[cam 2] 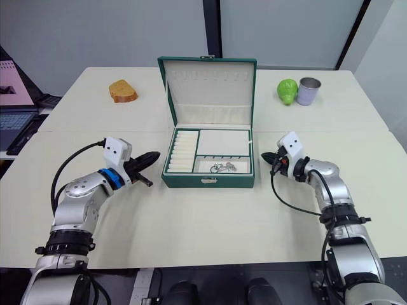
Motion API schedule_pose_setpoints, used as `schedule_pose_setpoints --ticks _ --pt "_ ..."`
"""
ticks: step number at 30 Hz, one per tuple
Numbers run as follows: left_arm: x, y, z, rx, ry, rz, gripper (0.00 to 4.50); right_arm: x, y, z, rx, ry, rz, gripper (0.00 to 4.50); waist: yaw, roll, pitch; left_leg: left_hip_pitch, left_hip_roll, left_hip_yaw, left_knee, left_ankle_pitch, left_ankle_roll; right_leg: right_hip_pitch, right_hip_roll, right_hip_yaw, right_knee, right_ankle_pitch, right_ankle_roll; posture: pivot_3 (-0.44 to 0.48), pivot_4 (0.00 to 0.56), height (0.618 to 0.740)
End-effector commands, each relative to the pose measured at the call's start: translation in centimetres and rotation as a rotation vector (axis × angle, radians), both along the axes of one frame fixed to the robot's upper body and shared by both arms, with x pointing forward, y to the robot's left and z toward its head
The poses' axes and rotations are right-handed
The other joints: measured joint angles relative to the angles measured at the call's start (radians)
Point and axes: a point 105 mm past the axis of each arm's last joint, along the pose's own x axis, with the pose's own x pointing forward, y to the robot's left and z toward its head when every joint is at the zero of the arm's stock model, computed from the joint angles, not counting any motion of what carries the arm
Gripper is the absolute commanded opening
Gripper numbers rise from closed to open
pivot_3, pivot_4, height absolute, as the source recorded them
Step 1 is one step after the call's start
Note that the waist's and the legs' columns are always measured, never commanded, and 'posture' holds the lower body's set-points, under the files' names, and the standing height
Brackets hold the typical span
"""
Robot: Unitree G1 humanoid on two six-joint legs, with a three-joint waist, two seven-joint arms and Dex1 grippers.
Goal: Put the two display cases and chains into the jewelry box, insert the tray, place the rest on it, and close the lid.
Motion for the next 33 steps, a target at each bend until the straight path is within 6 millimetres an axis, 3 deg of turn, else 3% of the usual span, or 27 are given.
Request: schedule_pose_setpoints --ticks 1,6,13,33 --pt "0.5 -1.5 0.9 -0.002 -0.037 -0.053 0.0 0.5 1.6 1.6 0.018 -0.052 0.047 0.01 -0.002 0.0 0.0 0.0 0.0 0.0 0.0 0.0 0.0 0.0 0.0 0.0 0.0 0.0 0.0 0.0 0.15 0.74" --pt "0.3 -3.2 0.5 -0.016 -0.011 -0.132 0.0 0.1 3.3 1.8 0.045 -0.044 0.112 0.01 -0.006 0.0 0.0 0.0 0.0 0.0 0.0 0.0 0.0 0.0 0.0 -0.001 0.0 0.0 0.0 0.0 0.15 0.74" --pt "-0.5 -3.9 0.0 -0.009 0.017 -0.185 0.0 -1.0 3.9 1.4 0.05 -0.015 0.179 0.01 -0.01 0.0 0.0 0.0 0.0 -0.001 0.0 0.0 0.0 0.0 0.0 -0.001 0.001 0.0 0.0 0.0 0.15 0.74" --pt "-10.6 -5.5 -1.9 0.036 0.246 -0.403 0.0 -10.2 4.7 -0.4 0.062 0.171 0.379 0.01 -0.013 0.001 -0.001 0.0 0.0 -0.002 -0.003 0.0 0.0 0.002 0.0 -0.002 -0.001 0.0 0.0 0.0 0.15 0.74"
